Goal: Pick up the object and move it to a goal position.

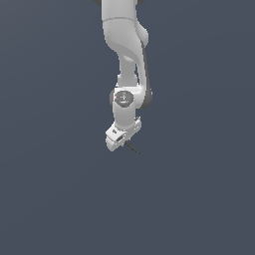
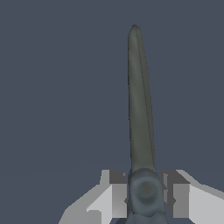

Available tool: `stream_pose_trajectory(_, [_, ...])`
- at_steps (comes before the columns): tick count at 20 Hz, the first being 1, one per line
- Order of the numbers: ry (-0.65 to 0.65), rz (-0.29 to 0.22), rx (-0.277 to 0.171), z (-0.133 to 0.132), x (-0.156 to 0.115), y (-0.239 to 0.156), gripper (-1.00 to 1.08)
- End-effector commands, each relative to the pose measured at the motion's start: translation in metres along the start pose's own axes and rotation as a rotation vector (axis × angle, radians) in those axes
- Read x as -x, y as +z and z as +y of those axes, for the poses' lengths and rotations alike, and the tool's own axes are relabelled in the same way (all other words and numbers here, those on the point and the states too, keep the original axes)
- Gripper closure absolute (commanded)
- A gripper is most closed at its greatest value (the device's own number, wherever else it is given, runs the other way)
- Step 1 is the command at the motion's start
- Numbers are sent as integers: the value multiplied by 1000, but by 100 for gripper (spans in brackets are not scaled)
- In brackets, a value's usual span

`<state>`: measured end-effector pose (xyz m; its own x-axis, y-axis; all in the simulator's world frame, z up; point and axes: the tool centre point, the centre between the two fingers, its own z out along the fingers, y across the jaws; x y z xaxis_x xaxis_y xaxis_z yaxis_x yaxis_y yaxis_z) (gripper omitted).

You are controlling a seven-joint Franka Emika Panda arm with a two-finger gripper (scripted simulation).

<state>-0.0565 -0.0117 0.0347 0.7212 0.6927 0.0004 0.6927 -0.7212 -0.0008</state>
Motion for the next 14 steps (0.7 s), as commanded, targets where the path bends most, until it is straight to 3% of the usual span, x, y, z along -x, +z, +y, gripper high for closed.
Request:
stream_pose_trajectory(1, [2,0,1,20,22,-8,108])
stream_pose_trajectory(7, [3,0,1,59,63,-23,108])
stream_pose_trajectory(14, [4,0,1,86,89,-33,108])
